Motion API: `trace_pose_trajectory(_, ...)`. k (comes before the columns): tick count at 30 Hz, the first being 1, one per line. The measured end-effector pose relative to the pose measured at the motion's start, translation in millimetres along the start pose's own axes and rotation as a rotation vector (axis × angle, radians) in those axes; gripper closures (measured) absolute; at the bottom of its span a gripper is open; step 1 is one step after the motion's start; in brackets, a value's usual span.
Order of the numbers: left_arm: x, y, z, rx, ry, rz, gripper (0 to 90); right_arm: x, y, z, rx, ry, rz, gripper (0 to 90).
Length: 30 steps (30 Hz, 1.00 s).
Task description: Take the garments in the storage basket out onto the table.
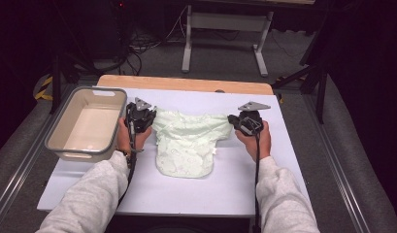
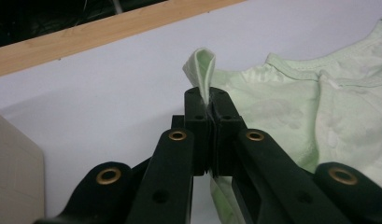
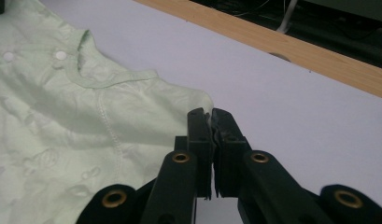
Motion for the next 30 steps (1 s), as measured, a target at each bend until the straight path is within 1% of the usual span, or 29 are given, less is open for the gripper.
trace_pose_trajectory(3, -4.0, -6.3, 2.3, -0.009, 0.006, -0.004, 87.4, 2.0, -11.2, 2.5, -0.018, 0.006, 0.022, 87.2)
trace_pose_trajectory(4, -5.7, -8.3, 3.5, -0.008, 0.009, -0.008, 87.1, 2.8, -14.2, 3.2, -0.022, 0.013, 0.036, 87.2)
trace_pose_trajectory(8, -10.8, -17.2, 8.8, -0.029, 0.010, -0.024, 85.1, 6.6, -25.1, 4.4, -0.024, 0.002, 0.055, 87.2)
trace_pose_trajectory(9, -11.6, -19.9, 10.4, -0.036, 0.016, -0.043, 83.4, 7.4, -27.6, 4.9, -0.025, 0.000, 0.061, 87.2)
trace_pose_trajectory(10, -12.4, -21.7, 11.5, -0.042, 0.017, -0.053, 80.8, 8.2, -30.9, 6.0, -0.030, 0.003, 0.071, 87.1)
trace_pose_trajectory(11, -12.4, -23.2, 12.5, -0.043, 0.026, -0.047, 83.3, 8.8, -33.3, 7.0, -0.035, 0.008, 0.082, 87.1)
trace_pose_trajectory(12, -12.5, -24.6, 13.1, -0.048, 0.027, -0.042, 85.9, 9.8, -35.4, 8.3, -0.037, 0.008, 0.089, 87.1)
trace_pose_trajectory(13, -12.4, -26.4, 13.4, -0.051, 0.018, -0.046, 85.4, 10.2, -37.2, 9.3, -0.039, 0.002, 0.091, 86.8)
trace_pose_trajectory(14, -12.3, -27.5, 13.5, -0.048, 0.013, -0.051, 84.7, 11.0, -39.5, 10.7, -0.044, 0.006, 0.098, 86.5)
trace_pose_trajectory(15, -12.3, -28.5, 13.8, -0.049, 0.007, -0.047, 85.1, 11.9, -42.1, 12.7, -0.049, 0.012, 0.106, 85.9)
trace_pose_trajectory(17, -12.3, -29.9, 15.2, -0.054, 0.004, -0.047, 85.9, 12.6, -45.7, 15.6, -0.060, 0.011, 0.115, 82.8)
trace_pose_trajectory(18, -12.1, -30.1, 16.2, -0.060, 0.012, -0.043, 85.6, 13.0, -47.3, 17.1, -0.066, 0.012, 0.125, 80.7)
trace_pose_trajectory(20, -12.8, -30.2, 16.9, -0.059, 0.015, -0.046, 85.7, 14.8, -48.1, 19.3, -0.077, 0.023, 0.150, 80.0)
trace_pose_trajectory(21, -13.0, -30.3, 17.1, -0.059, 0.014, -0.045, 85.5, 16.9, -47.5, 20.4, -0.077, 0.016, 0.161, 78.0)
trace_pose_trajectory(23, -12.7, -30.2, 17.7, -0.064, 0.007, -0.028, 84.0, 20.3, -45.9, 22.7, -0.080, 0.009, 0.177, 77.7)
trace_pose_trajectory(24, -12.3, -30.7, 17.9, -0.059, 0.012, -0.011, 81.6, 21.8, -44.6, 24.6, -0.082, -0.004, 0.179, 77.2)
trace_pose_trajectory(25, -12.0, -31.0, 18.1, -0.059, 0.014, -0.006, 79.0, 23.0, -42.7, 26.9, -0.078, -0.021, 0.170, 74.9)
trace_pose_trajectory(26, -11.8, -31.9, 18.8, -0.062, 0.012, -0.014, 76.6, 23.6, -41.6, 28.0, -0.075, -0.027, 0.170, 73.7)
trace_pose_trajectory(27, -12.1, -32.9, 19.3, -0.065, 0.008, -0.022, 73.0, 24.9, -40.2, 29.7, -0.077, -0.028, 0.180, 73.9)
trace_pose_trajectory(29, -12.3, -34.5, 21.3, -0.080, 0.017, -0.023, 69.0, 25.6, -38.8, 31.2, -0.068, -0.048, 0.173, 73.2)
trace_pose_trajectory(30, -12.8, -35.3, 22.4, -0.085, 0.015, -0.022, 67.9, 25.4, -38.2, 31.6, -0.064, -0.056, 0.165, 72.3)
Point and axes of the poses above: each handheld gripper's, and its own axes: y roughly backward along the jaws, z roughly out of its underside, x roughly to its right, the point moved 4 cm from there along -y, roughly forward along the jaws, and after that the axes turned 8 degrees about x, right-handed, at the moved point
